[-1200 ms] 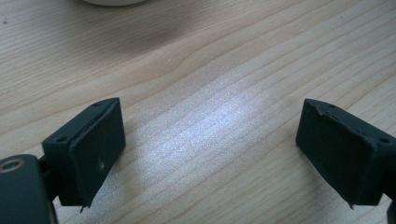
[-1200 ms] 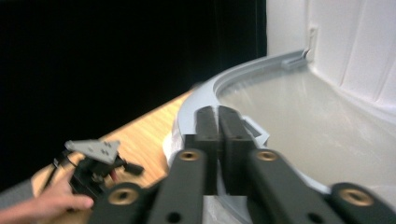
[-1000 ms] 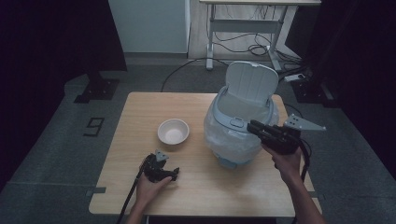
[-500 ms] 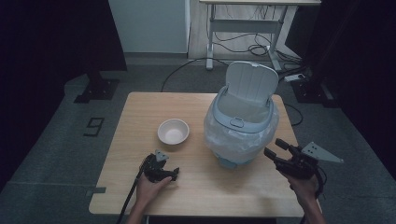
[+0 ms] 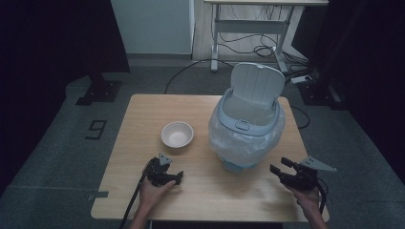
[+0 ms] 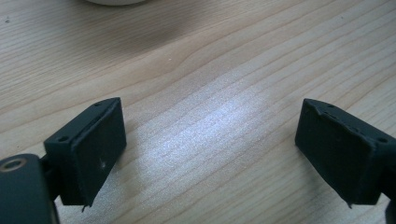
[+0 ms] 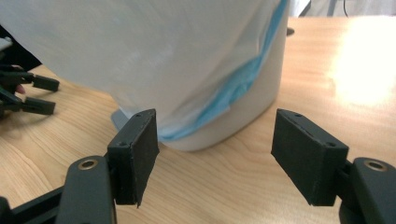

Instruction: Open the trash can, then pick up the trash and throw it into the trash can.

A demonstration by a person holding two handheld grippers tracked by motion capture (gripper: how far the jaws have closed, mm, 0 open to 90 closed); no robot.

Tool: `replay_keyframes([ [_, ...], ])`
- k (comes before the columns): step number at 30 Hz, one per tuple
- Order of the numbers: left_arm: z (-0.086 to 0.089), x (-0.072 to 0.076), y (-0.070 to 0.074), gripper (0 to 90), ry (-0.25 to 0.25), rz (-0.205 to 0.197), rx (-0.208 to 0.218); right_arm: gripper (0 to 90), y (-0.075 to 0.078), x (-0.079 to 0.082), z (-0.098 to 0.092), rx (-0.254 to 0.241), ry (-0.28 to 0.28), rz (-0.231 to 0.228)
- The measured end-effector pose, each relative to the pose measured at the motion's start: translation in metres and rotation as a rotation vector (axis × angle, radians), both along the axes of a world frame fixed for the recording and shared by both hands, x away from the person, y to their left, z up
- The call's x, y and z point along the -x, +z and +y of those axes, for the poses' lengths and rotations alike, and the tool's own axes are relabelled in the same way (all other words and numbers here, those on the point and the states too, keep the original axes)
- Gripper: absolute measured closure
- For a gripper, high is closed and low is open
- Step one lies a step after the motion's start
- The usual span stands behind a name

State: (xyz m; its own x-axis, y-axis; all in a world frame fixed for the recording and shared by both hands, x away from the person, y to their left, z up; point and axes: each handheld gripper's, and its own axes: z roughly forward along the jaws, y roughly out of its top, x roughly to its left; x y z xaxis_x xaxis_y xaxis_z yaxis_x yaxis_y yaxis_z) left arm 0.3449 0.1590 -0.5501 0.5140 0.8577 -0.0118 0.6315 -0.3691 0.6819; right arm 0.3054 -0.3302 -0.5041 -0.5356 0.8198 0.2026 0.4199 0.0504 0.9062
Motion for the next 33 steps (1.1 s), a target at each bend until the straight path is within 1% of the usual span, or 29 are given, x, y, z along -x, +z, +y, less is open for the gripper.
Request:
replay_keyframes([
  [2, 0.001, 0.001, 0.0, 10.1, 0.007, -0.003, 0.004, 31.1, -0.002, -0.001, 0.0, 0.005, -0.002, 0.008],
  [5, 0.002, 0.002, 0.001, 13.8, 0.018, -0.008, 0.007, 31.2, -0.003, -0.001, -0.001, 0.012, -0.009, 0.007],
  [10, 0.001, 0.003, 0.002, 14.2, 0.013, -0.013, 0.01, 31.2, -0.006, 0.0, -0.004, 0.018, -0.018, 0.01],
  [15, 0.003, 0.007, 0.009, 14.6, 0.024, -0.055, 0.035, 31.4, -0.011, -0.001, -0.006, 0.032, -0.026, 0.02],
  [17, 0.004, 0.008, 0.012, 15.2, 0.028, -0.069, 0.048, 32.2, -0.012, 0.0, -0.006, 0.042, -0.036, 0.017],
  [19, 0.007, 0.009, 0.016, 16.4, 0.038, -0.081, 0.063, 32.5, -0.013, 0.0, -0.007, 0.053, -0.047, 0.013],
  [22, 0.009, 0.009, 0.02, 17.0, 0.041, -0.089, 0.077, 32.6, -0.014, 0.0, -0.008, 0.056, -0.053, 0.017],
  [24, 0.01, 0.008, 0.022, 18.9, 0.038, -0.09, 0.08, 32.6, -0.016, 0.0, -0.008, 0.064, -0.054, 0.022],
  [26, 0.01, 0.006, 0.023, 19.3, 0.035, -0.082, 0.087, 32.6, -0.017, 0.0, -0.007, 0.073, -0.054, 0.025],
  [27, 0.009, 0.005, 0.023, 19.2, 0.034, -0.081, 0.082, 32.7, -0.018, 0.0, -0.007, 0.075, -0.054, 0.028],
  [29, 0.006, 0.003, 0.026, 19.0, 0.035, -0.091, 0.07, 33.0, -0.02, 0.0, -0.005, 0.084, -0.054, 0.033],
  [31, 0.005, 0.002, 0.03, 19.1, 0.032, -0.101, 0.077, 33.9, -0.022, 0.001, -0.004, 0.105, -0.059, 0.035],
  [33, 0.004, 0.001, 0.034, 19.6, 0.033, -0.115, 0.079, 34.3, -0.023, 0.001, -0.003, 0.11, -0.067, 0.038],
])
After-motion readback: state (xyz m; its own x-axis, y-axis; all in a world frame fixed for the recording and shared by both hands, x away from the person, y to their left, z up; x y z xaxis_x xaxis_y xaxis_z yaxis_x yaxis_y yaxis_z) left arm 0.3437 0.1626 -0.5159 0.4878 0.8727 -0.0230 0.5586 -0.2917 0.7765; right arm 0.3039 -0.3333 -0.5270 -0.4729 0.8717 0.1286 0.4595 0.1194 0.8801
